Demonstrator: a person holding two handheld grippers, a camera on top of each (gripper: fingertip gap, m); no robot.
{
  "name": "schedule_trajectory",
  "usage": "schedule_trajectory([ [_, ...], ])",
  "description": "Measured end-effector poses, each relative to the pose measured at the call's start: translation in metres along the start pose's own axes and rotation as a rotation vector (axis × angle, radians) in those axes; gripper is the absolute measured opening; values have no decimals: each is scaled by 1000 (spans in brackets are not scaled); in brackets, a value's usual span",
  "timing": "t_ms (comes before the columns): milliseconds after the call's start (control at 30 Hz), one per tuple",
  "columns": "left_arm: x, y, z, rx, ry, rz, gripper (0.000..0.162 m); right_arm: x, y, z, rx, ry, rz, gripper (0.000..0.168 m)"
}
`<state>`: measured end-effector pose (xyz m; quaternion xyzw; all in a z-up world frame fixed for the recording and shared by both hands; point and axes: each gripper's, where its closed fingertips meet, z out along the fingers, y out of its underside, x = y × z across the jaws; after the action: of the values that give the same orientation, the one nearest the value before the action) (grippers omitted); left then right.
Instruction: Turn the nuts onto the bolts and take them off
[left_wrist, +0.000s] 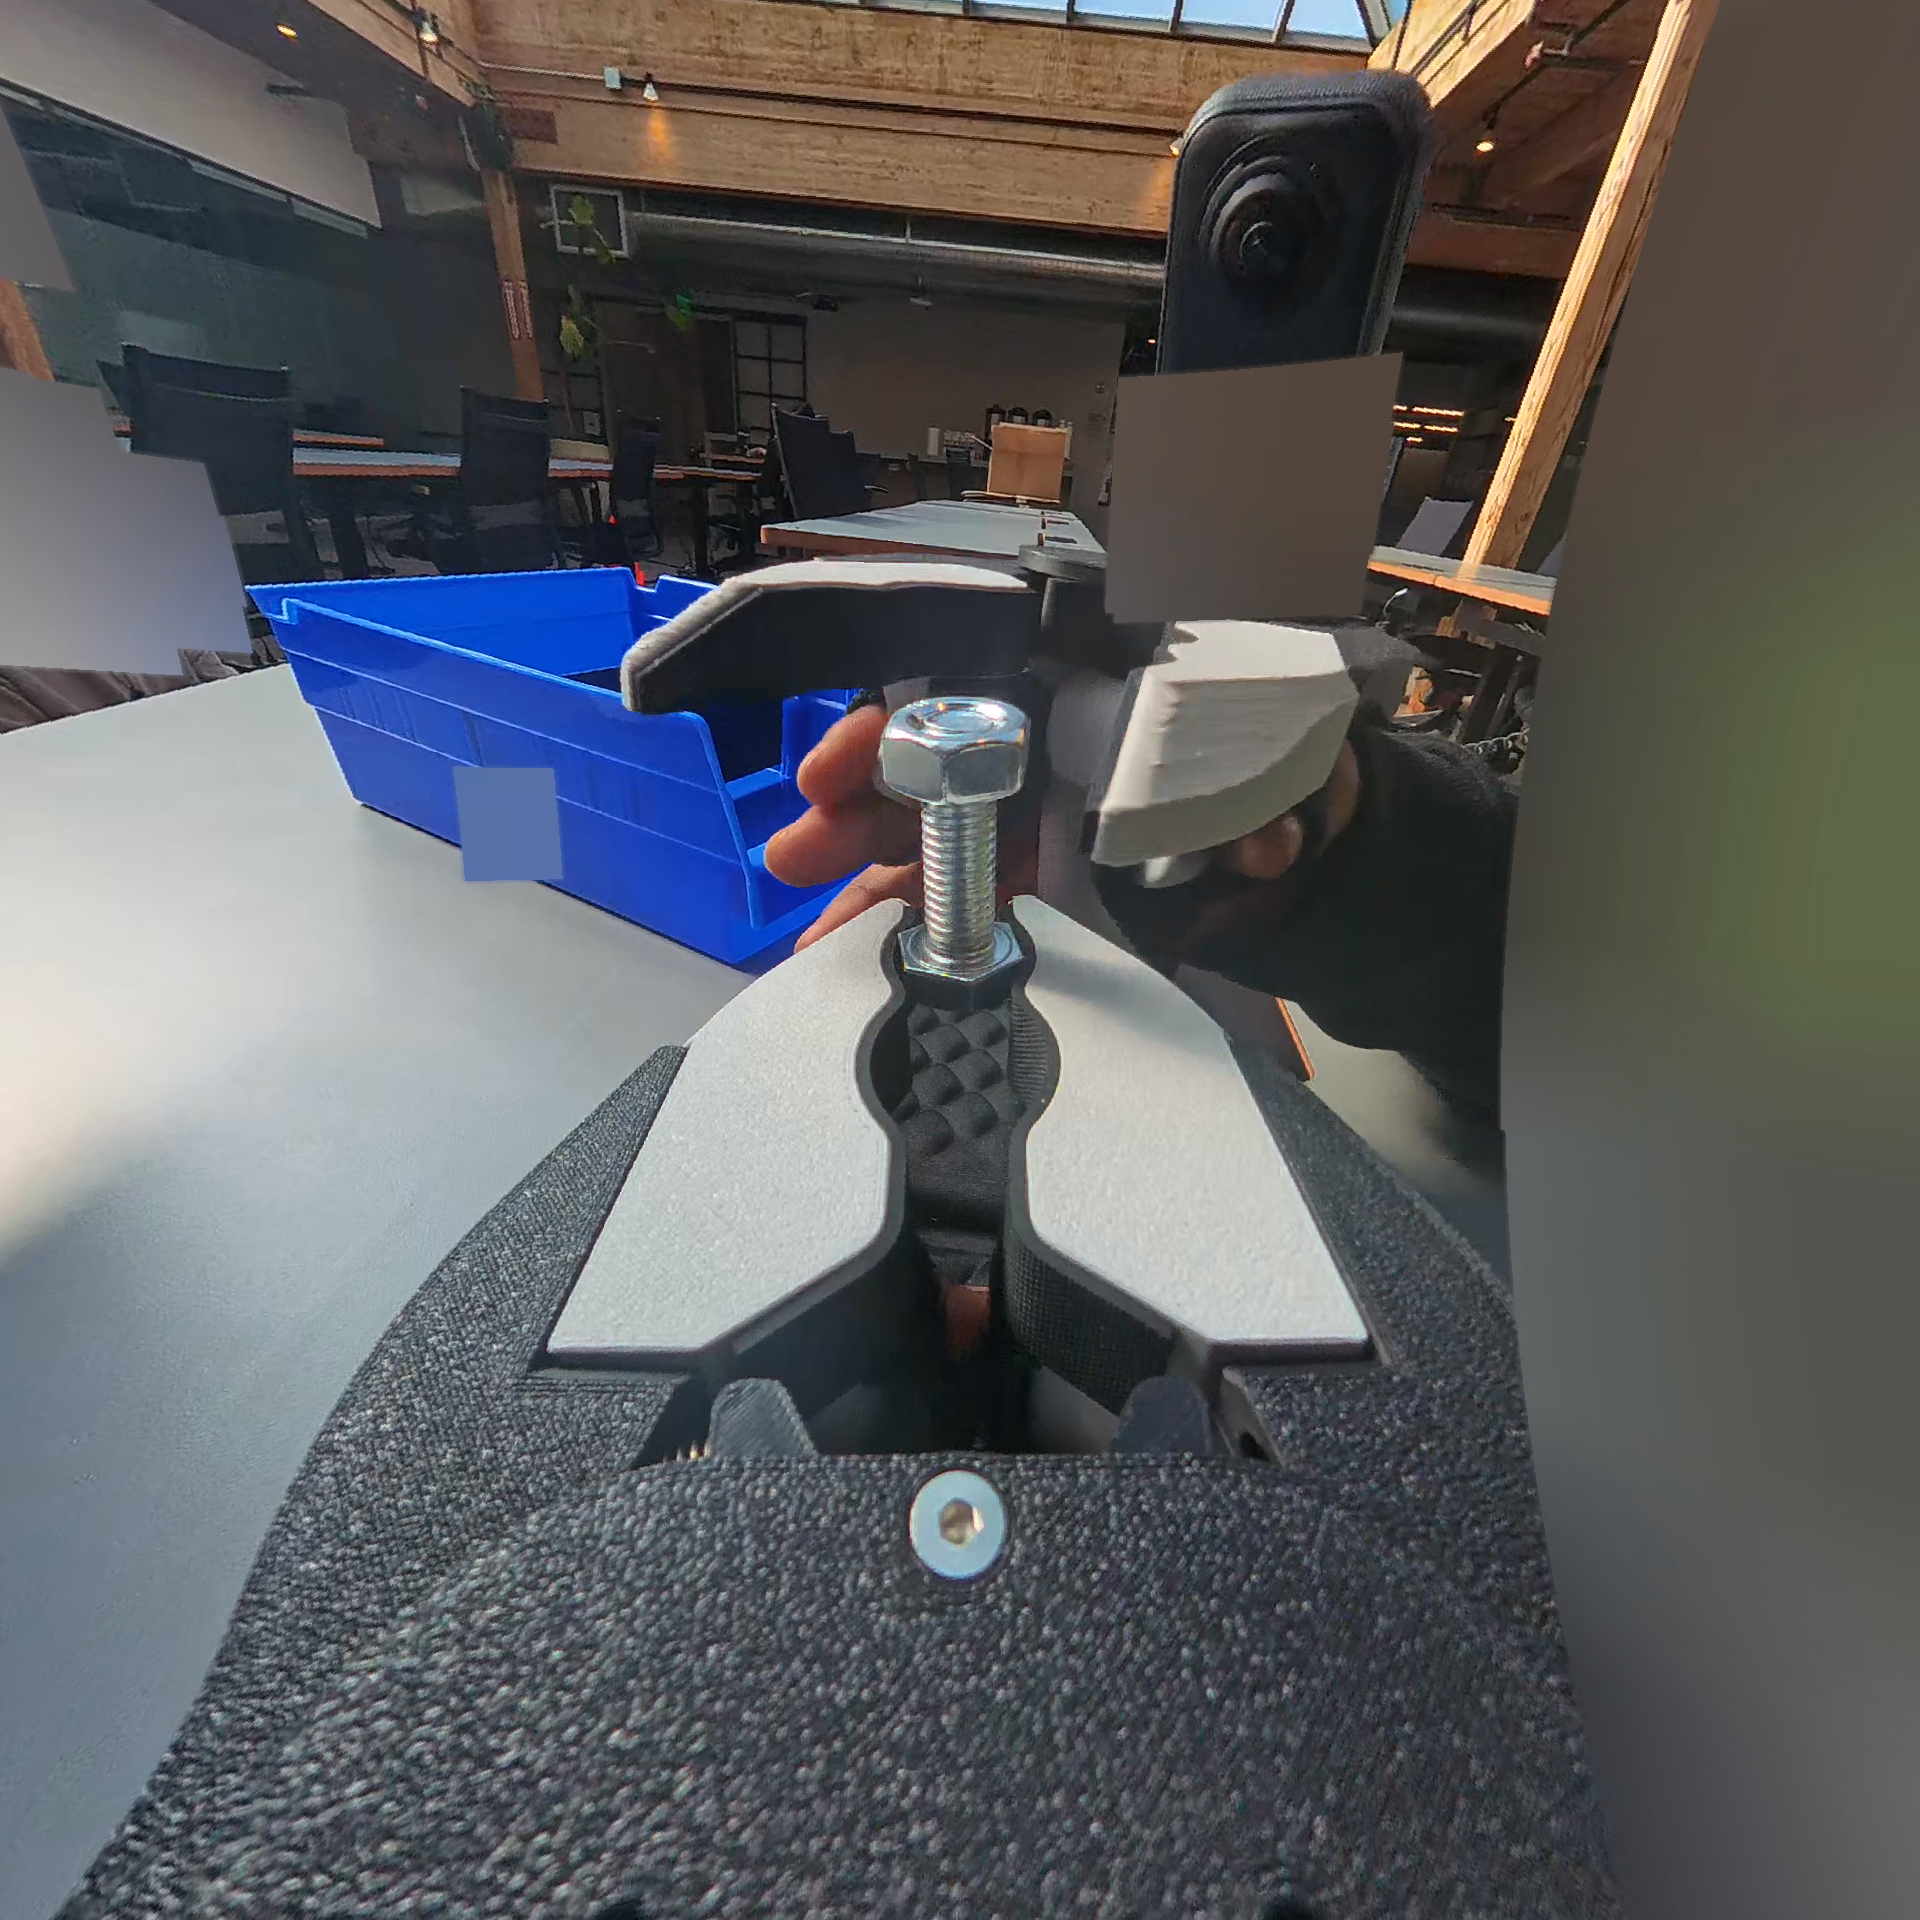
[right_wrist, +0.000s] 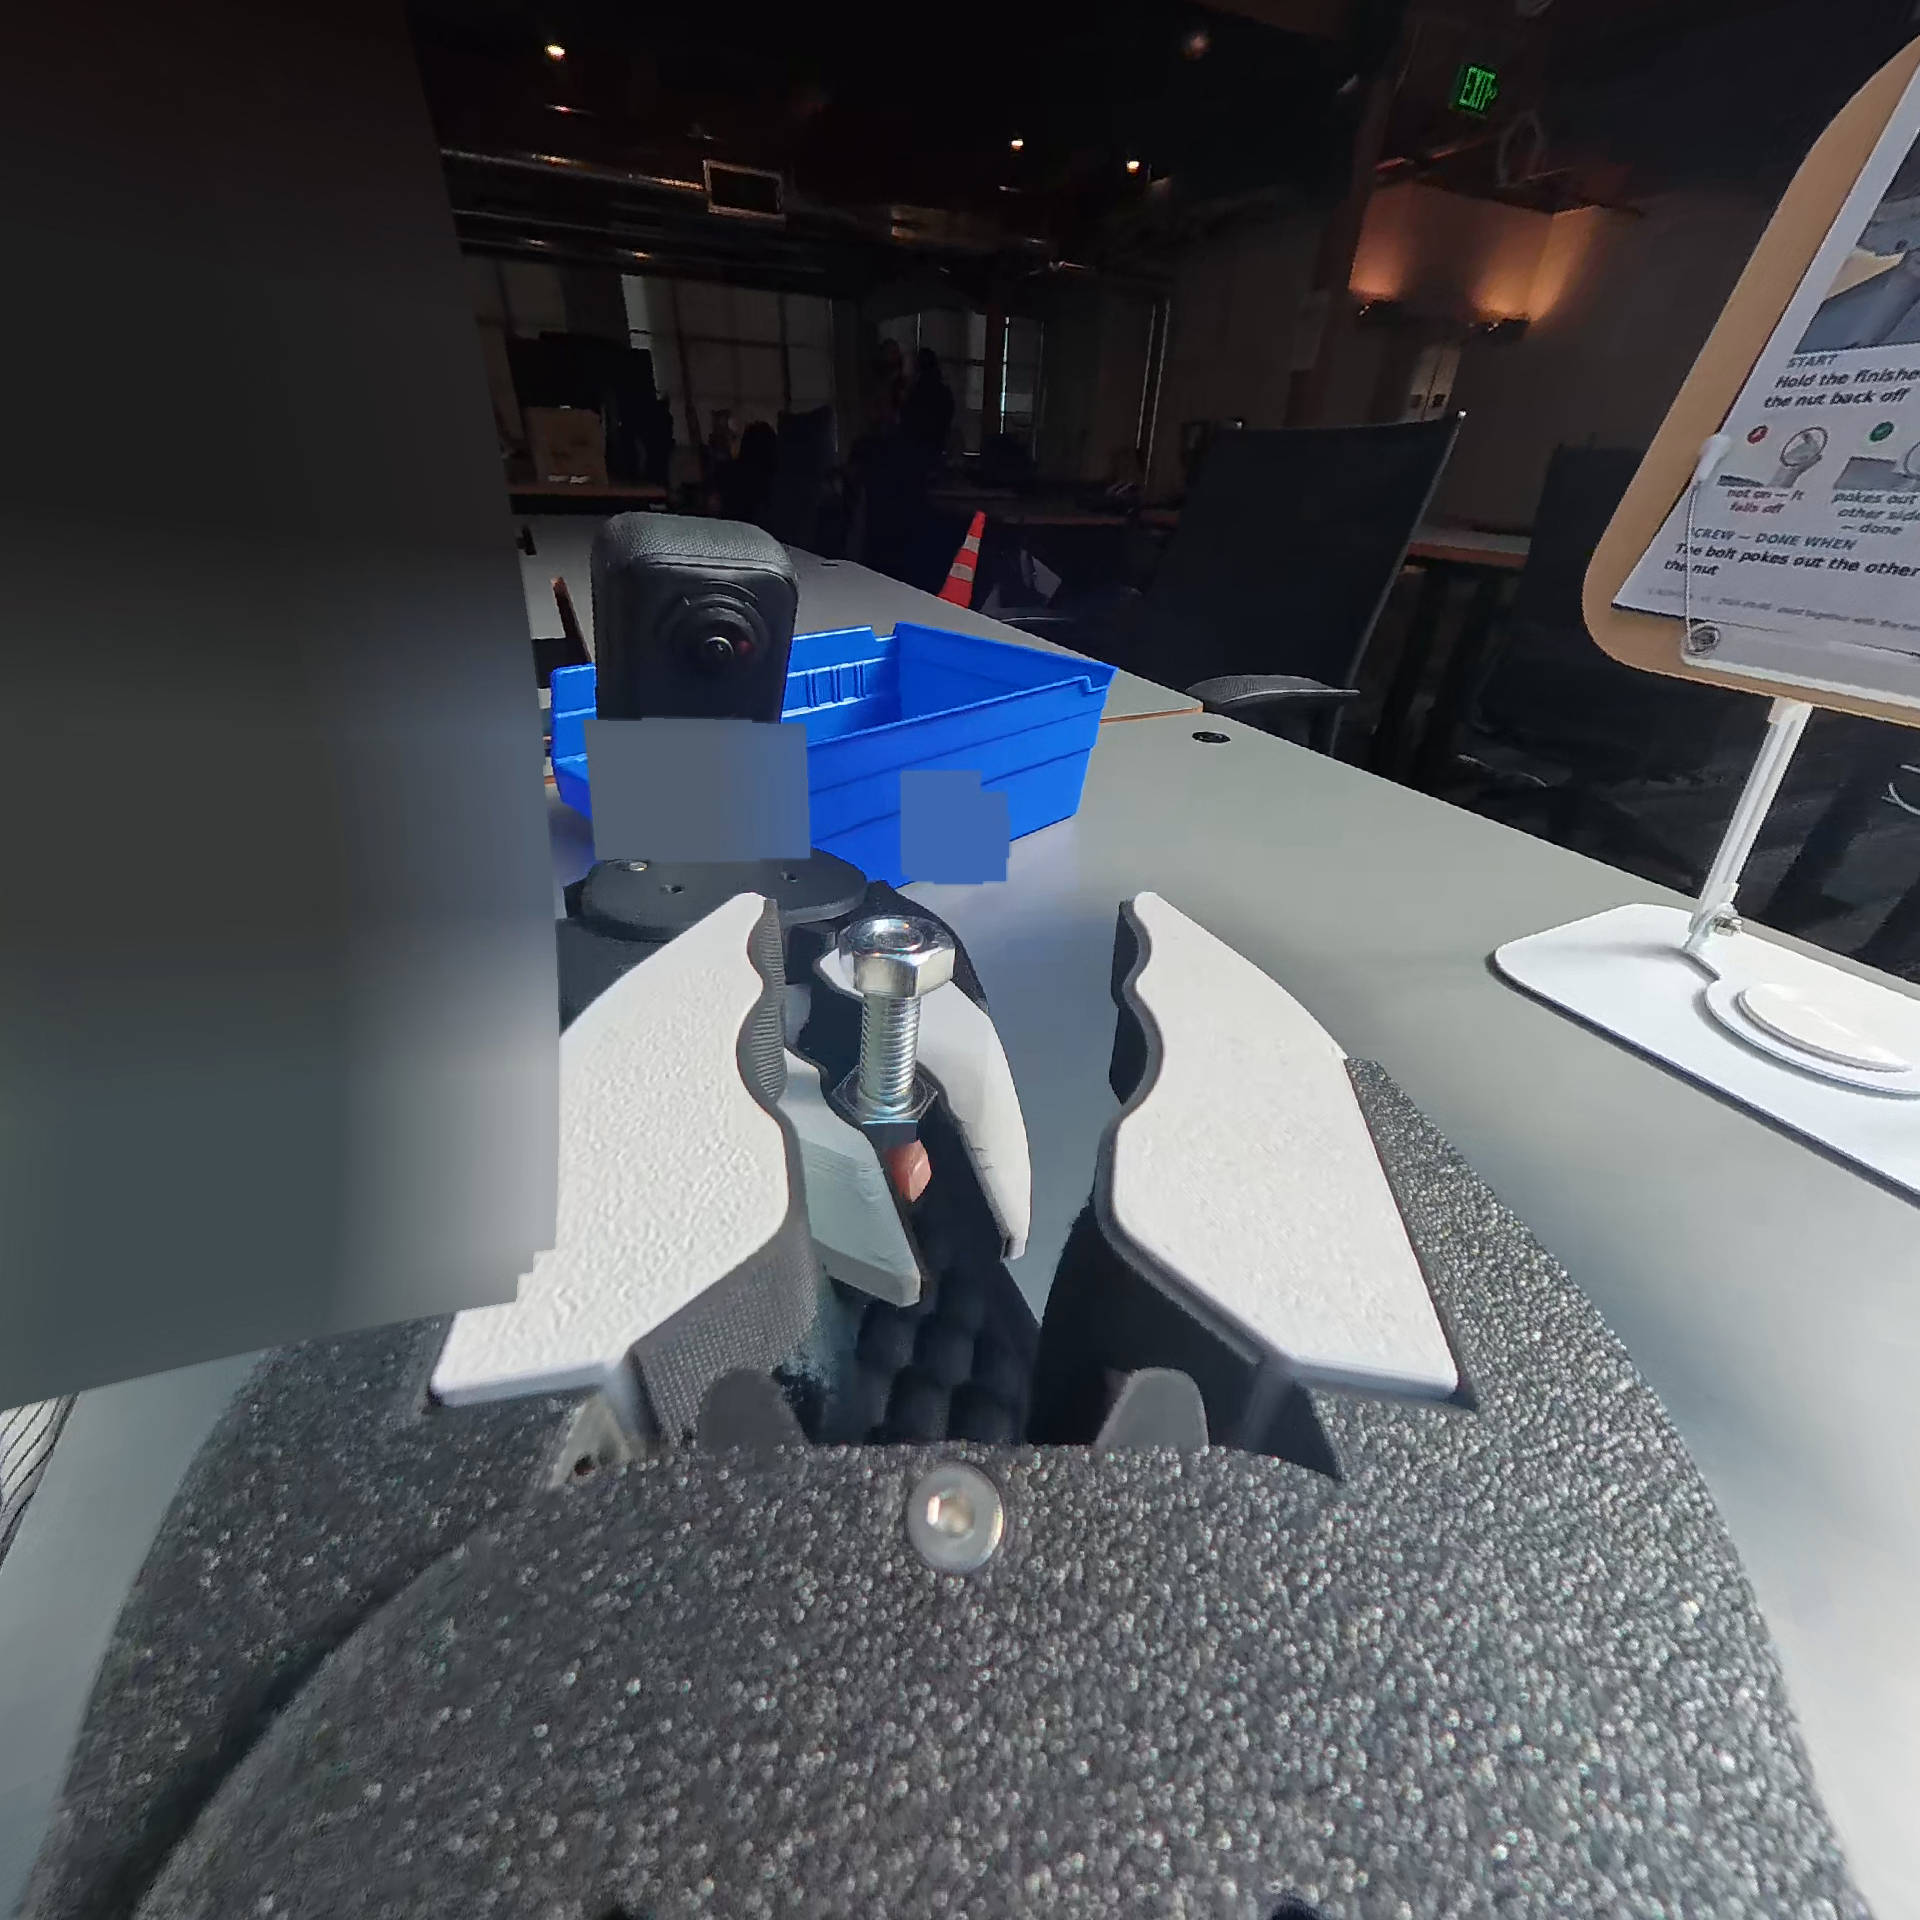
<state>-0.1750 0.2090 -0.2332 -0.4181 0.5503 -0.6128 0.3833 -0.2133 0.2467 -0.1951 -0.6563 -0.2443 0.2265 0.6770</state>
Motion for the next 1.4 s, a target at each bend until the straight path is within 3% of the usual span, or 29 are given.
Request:
schedule_trajectory([
  [200,0,0,0,-2,2,1,14,-1,5,12,-24,-16,11,57],
  [567,0,1,0,-4,2,-3,14,6,0,-19,-8,35,5,44],
  [700,0,0,0,0,2,-7,14,4,-1,-27,-7,27,-7,15],
  [867,0,1,1,-7,3,-1,13,5,1,-32,-25,21,-11,5],
  [967,0,0,0,-3,2,-3,14,5,0,-33,-27,19,-19,6],
  [1167,0,0,0,-3,4,-3,14,0,-3,-22,-1,-16,20,49],
  [1400,1,1,0,-4,4,0,14,-2,5,6,-9,-43,70,58],
])
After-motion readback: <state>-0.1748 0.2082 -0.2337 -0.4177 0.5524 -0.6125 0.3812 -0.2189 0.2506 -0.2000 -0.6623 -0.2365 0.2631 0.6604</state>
